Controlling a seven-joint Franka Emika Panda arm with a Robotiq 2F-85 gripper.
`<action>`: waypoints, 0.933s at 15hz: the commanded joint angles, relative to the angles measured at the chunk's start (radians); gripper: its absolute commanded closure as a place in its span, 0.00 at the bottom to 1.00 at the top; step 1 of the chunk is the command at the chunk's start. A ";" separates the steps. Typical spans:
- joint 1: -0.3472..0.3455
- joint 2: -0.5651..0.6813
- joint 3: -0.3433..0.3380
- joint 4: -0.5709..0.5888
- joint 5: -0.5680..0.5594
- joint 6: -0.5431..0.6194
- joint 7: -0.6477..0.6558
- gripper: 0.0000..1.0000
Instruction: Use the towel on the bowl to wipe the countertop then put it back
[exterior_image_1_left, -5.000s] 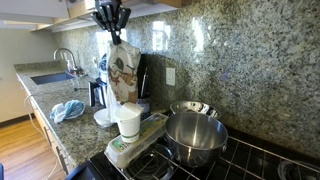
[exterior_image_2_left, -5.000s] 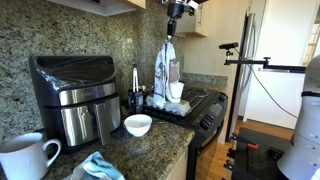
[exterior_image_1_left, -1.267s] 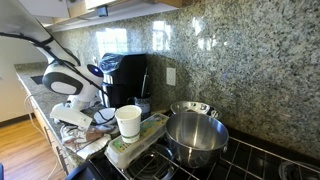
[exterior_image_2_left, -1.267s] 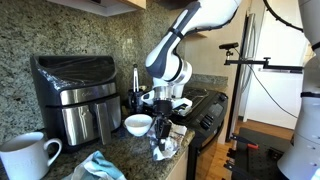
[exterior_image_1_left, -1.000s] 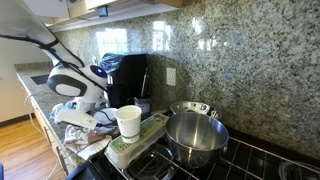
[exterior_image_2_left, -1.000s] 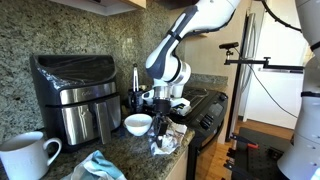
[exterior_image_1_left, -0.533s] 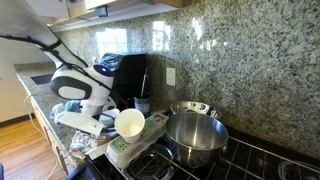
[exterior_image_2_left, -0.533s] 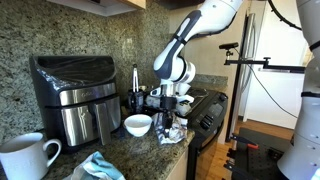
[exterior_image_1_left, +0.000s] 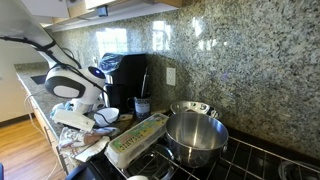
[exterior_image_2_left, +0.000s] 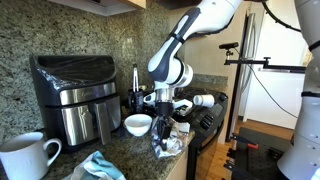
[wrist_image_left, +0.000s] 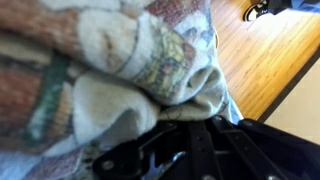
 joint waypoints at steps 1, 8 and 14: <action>0.013 0.046 0.047 0.081 0.022 -0.035 -0.055 0.96; 0.013 0.072 0.013 0.183 -0.048 -0.015 -0.020 0.96; -0.012 0.038 -0.049 0.104 -0.119 -0.012 0.046 0.96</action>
